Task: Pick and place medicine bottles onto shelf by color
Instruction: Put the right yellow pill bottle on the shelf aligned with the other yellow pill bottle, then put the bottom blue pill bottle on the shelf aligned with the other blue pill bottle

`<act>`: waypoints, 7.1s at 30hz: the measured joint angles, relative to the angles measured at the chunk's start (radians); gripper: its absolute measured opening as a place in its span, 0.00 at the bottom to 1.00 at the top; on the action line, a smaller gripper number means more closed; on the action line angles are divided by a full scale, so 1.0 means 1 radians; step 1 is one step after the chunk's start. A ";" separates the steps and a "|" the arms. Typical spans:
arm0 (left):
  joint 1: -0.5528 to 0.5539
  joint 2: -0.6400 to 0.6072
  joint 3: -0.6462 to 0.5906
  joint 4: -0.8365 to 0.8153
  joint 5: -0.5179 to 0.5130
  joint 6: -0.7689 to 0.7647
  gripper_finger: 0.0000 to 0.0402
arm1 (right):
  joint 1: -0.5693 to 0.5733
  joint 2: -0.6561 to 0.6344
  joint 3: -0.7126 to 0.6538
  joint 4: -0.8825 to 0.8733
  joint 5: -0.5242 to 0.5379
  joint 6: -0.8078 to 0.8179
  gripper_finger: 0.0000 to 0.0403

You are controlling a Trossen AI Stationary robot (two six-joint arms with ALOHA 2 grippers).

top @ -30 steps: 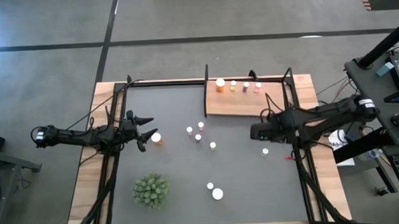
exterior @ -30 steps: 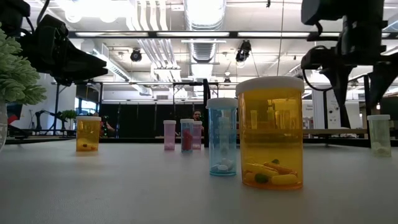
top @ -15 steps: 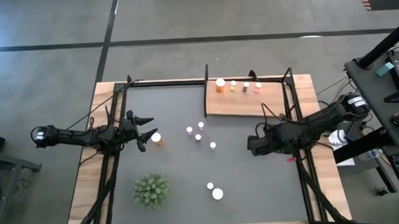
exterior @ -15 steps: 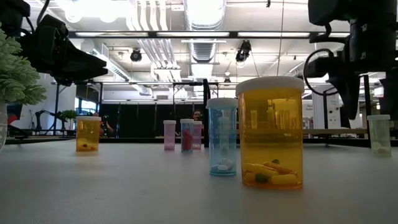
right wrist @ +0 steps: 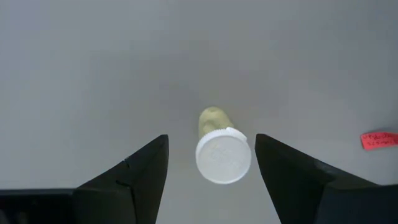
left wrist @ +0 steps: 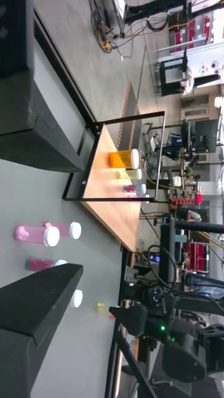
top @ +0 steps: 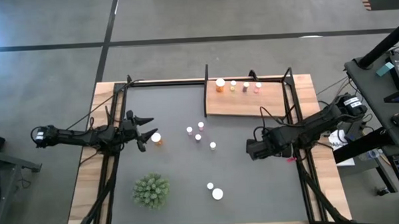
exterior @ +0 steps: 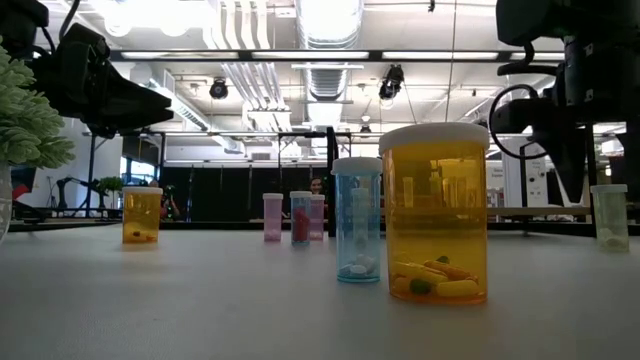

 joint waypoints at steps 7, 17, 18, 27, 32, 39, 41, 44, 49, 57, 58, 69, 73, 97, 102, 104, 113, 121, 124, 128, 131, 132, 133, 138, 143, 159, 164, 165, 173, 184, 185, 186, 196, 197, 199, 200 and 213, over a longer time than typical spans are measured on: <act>0.000 0.000 0.000 0.000 0.000 0.000 0.59 | 0.000 0.000 0.000 0.004 0.000 -0.010 0.43; 0.000 0.000 0.000 0.000 0.000 0.000 0.59 | 0.000 0.000 -0.004 0.019 0.000 -0.011 0.28; 0.000 0.000 0.000 0.000 0.000 0.000 0.59 | 0.000 0.000 -0.004 0.023 0.000 -0.011 0.28; 0.000 0.000 0.000 0.000 0.000 0.000 0.59 | -0.028 0.000 0.071 -0.015 0.063 -0.012 0.29; 0.000 0.000 0.000 0.000 0.000 0.000 0.59 | -0.087 0.001 0.166 -0.119 0.155 -0.018 0.28; 0.000 0.000 0.000 0.000 0.000 0.000 0.59 | -0.304 0.076 0.290 -0.173 0.194 -0.235 0.28; 0.000 0.000 0.000 0.000 0.000 0.000 0.59 | -0.369 0.103 0.333 -0.175 0.193 -0.333 0.28; 0.000 0.000 0.000 0.000 0.000 0.000 0.59 | -0.446 0.133 0.394 -0.173 0.195 -0.454 0.27; 0.000 0.000 0.000 0.000 0.000 0.000 0.59 | -0.536 0.165 0.457 -0.151 0.239 -0.590 0.27; 0.000 0.000 0.000 0.000 0.000 0.000 0.59 | -0.654 0.241 0.479 -0.031 0.207 -0.801 0.27; 0.000 0.000 0.000 0.000 0.000 0.000 0.59 | -0.668 0.253 0.482 -0.021 0.194 -0.830 0.27; 0.000 0.000 0.000 0.000 0.000 0.000 0.59 | -0.817 0.349 0.576 0.021 0.035 -1.039 0.27; 0.000 0.000 0.000 0.000 0.000 0.000 0.59 | -0.846 0.362 0.600 0.036 0.026 -1.069 0.27; 0.000 0.000 0.000 0.000 0.000 0.000 0.59 | -0.897 0.397 0.614 0.098 0.000 -1.054 0.28; 0.000 0.000 0.000 0.000 0.000 0.000 0.59 | -0.911 0.402 0.614 0.097 0.000 -1.056 0.28; 0.000 0.000 0.000 0.000 0.000 0.000 0.59 | -0.914 0.409 0.614 0.095 0.000 -1.057 0.28; 0.000 0.000 0.000 0.000 0.000 0.000 0.59 | -0.927 0.414 0.614 0.111 -0.019 -1.071 0.28; 0.000 0.000 0.000 0.000 0.000 0.000 0.59 | -0.931 0.414 0.613 0.111 -0.019 -1.071 0.28; 0.000 0.000 0.000 0.000 0.000 0.000 0.59 | -0.931 0.414 0.613 0.111 -0.019 -1.075 0.29; 0.000 0.000 0.000 0.000 0.000 0.000 0.59 | -0.931 0.414 0.612 0.111 -0.019 -1.075 0.28; 0.000 0.000 0.000 0.000 0.000 0.000 0.59 | -0.931 0.414 0.609 0.112 -0.018 -1.076 0.28; 0.000 0.000 0.000 0.000 0.000 0.000 0.59 | -0.931 0.414 0.609 0.111 -0.019 -1.076 0.28; 0.000 0.000 0.000 0.000 0.000 0.000 0.59 | -0.931 0.414 0.608 0.112 -0.018 -1.076 0.29; 0.000 0.000 0.000 0.000 0.000 0.000 0.59 | -0.931 0.414 0.608 0.112 -0.018 -1.076 0.30; 0.000 0.000 0.000 0.000 0.000 0.000 0.59 | -0.931 0.414 0.608 0.112 -0.018 -1.076 0.30; 0.000 0.000 0.000 0.000 0.000 0.000 0.59 | -0.931 0.414 0.608 0.115 0.009 -1.087 0.45; 0.000 0.000 0.000 0.000 0.000 0.000 0.59 | -0.931 0.414 0.608 0.115 0.009 -1.103 0.55; 0.000 0.000 0.000 0.000 0.000 0.000 0.59 | -0.931 0.413 0.609 0.114 0.009 -1.103 0.57; 0.000 0.000 0.000 0.000 0.000 0.000 0.59 | -0.923 0.390 0.659 0.033 0.011 -1.114 0.73; 0.000 0.000 0.000 0.000 0.000 0.000 0.59 | -0.779 0.268 0.629 -0.146 0.040 -1.013 0.79; 0.000 0.000 0.000 0.000 0.000 0.000 0.59 | -0.755 0.254 0.617 -0.153 0.049 -0.991 0.79; 0.000 0.000 0.000 0.000 0.000 0.000 0.59 | -0.729 0.240 0.604 -0.155 0.060 -0.967 0.79; 0.000 0.000 0.000 0.000 0.000 0.000 0.59 | -0.473 0.183 0.470 -0.152 0.115 -0.620 0.78; 0.000 0.000 0.000 0.000 0.000 0.000 0.59 | -0.451 0.186 0.463 -0.151 0.116 -0.591 0.78; 0.000 0.000 0.000 0.000 0.000 0.000 0.59 | -0.405 0.195 0.452 -0.150 0.117 -0.539 0.78; 0.000 0.000 0.000 0.000 0.000 0.000 0.59 | -0.382 0.198 0.444 -0.146 0.117 -0.519 0.78; 0.000 0.000 0.000 0.000 0.000 0.000 0.59 | -0.127 0.258 0.411 0.053 0.167 -0.378 0.76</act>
